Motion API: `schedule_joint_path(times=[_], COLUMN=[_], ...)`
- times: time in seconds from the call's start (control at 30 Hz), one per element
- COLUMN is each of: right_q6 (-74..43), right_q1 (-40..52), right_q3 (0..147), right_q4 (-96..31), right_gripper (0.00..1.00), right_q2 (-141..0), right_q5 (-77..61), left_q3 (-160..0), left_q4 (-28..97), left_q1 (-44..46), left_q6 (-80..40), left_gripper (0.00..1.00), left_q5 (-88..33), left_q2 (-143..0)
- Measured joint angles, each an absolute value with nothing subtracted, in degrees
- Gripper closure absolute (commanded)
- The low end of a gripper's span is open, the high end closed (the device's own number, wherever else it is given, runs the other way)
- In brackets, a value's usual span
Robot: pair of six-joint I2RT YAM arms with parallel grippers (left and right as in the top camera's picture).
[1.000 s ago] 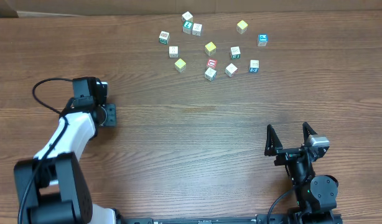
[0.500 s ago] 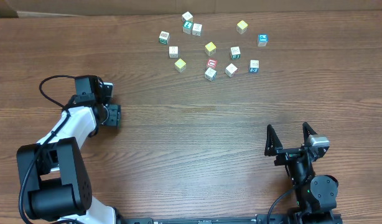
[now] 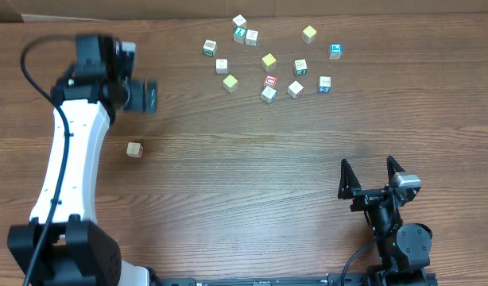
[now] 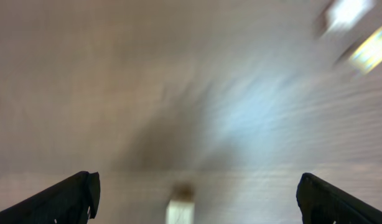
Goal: Form a horizontal line
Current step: 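Reach the left gripper to the yellow G block and grasp it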
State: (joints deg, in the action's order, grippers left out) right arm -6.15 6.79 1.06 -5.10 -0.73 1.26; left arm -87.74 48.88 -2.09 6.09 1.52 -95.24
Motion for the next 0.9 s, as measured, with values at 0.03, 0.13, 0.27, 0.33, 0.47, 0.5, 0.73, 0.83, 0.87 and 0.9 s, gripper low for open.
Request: schedule_joint_path(times=[0.03, 0.13, 0.27, 0.33, 0.47, 0.5, 0.73, 0.83, 0.87, 0.9], right_q6=[-6.1, -6.2, -6.2, -6.1, -6.2, -6.2, -6.2, -6.2, -6.1, -6.2], right_q1=[6.8, 6.8, 6.8, 6.8, 6.8, 6.8, 6.8, 6.8, 6.8, 6.8], right_q3=[1.1, 1.1, 1.1, 1.1, 1.1, 1.1, 1.1, 1.1, 1.1, 1.1], right_q4=[-5.1, -5.1, -5.1, -5.1, -5.2, -5.1, -5.1, -5.1, -5.1, -5.1], right_gripper=[0.00, 0.00, 0.00, 0.00, 0.00, 0.00, 0.00, 0.00, 0.00, 0.00], right_q2=[-0.7, -0.7, -0.7, -0.7, -0.7, -0.7, -0.7, -0.7, -0.7, -0.7], right_q5=[1.3, 1.3, 1.3, 1.3, 1.3, 1.3, 1.3, 1.3, 1.3, 1.3], left_q3=[-90.3, -95.0, -96.0, -96.1, -96.3, -96.3, -96.2, -96.2, -96.2, -96.2], left_q4=[48.6, 45.6, 39.1, 34.9, 28.1, 26.5, 18.8, 18.6, 18.7, 18.9], left_q1=[-0.6, 4.7, 11.1, 13.3, 15.6, 16.1, 18.4, 18.9, 19.0, 19.0], left_q6=[4.9, 1.9, 0.0, -0.4, -0.5, -0.5, -0.3, -0.3, -0.3, -0.2], left_gripper=[0.01, 0.00, 0.00, 0.01, 0.00, 0.00, 0.00, 0.03, 0.06, 0.13], left_q5=[1.2, 0.5, -0.3, -0.7, -1.8, -2.3, -5.7, -6.1, -6.1, -6.0], left_q2=[-95.0, -94.3, -95.6, -98.8, -108.2, -111.8, -127.1, -130.3, -130.6, -131.0])
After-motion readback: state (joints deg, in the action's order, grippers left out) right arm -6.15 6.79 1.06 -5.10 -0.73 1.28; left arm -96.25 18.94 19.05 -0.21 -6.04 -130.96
